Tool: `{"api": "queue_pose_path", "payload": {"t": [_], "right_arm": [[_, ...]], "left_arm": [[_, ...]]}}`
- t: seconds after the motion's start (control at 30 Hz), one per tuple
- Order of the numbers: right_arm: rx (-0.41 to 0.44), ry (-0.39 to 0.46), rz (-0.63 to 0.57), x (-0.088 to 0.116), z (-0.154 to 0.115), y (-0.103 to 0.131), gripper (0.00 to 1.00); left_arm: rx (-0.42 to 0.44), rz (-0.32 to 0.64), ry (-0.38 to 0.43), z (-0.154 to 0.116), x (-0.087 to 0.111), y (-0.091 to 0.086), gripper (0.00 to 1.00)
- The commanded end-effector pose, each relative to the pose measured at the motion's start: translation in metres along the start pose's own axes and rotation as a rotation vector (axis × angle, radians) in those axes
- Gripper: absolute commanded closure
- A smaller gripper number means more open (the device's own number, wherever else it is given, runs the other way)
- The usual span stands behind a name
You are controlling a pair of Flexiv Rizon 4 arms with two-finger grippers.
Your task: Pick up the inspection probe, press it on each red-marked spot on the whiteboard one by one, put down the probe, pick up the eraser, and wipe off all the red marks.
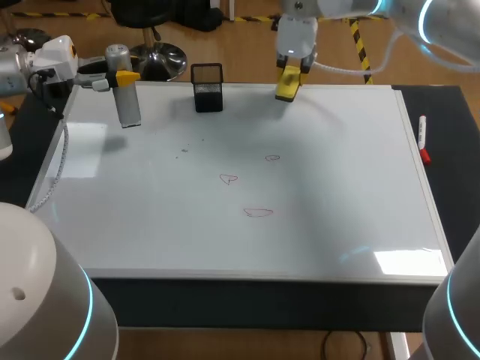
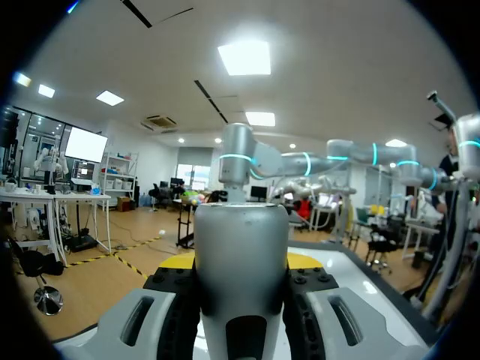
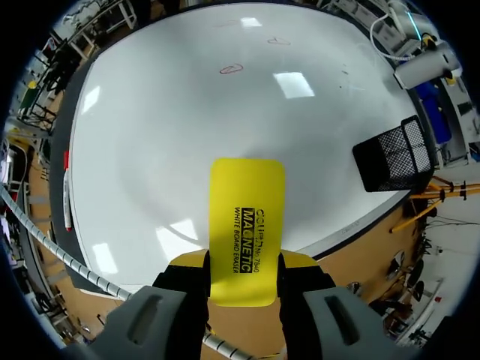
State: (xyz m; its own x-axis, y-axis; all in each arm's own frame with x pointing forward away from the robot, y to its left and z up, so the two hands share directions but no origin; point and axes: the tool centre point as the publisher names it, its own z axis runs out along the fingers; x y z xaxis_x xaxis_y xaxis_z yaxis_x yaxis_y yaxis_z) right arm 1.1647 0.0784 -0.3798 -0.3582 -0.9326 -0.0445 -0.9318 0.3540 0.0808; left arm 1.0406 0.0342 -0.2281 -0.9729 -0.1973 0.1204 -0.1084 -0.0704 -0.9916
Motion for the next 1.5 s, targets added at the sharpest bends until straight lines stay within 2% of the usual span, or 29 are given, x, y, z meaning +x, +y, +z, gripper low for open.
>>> {"api": "queue_pose_path", "payload": {"t": [0.03, 0.53, 0.93, 1.2, 1.5], "right_arm": [[0.065, -0.024, 0.02, 0.032, -0.037, 0.018, 1.0], [0.118, -0.033, 0.169, 0.105, -0.061, 0.03, 1.0], [0.151, -0.027, 0.3, 0.159, -0.063, 0.028, 1.0], [0.141, -0.01, 0.345, 0.183, -0.062, 0.021, 1.0], [0.111, -0.005, 0.35, 0.189, -0.067, 0.023, 1.0]], "left_arm": [[0.0, 0.002, -0.006, 0.0, 0.002, -0.001, 1.0], [0.0, 0.002, -0.006, 0.0, 0.002, -0.001, 1.0], [0.0, 0.002, -0.006, 0.0, 0.002, -0.001, 1.0], [0.0, 0.002, -0.006, 0.0, 0.002, -0.001, 1.0], [0.0, 0.002, -0.006, 0.0, 0.002, -0.001, 1.0]]}}
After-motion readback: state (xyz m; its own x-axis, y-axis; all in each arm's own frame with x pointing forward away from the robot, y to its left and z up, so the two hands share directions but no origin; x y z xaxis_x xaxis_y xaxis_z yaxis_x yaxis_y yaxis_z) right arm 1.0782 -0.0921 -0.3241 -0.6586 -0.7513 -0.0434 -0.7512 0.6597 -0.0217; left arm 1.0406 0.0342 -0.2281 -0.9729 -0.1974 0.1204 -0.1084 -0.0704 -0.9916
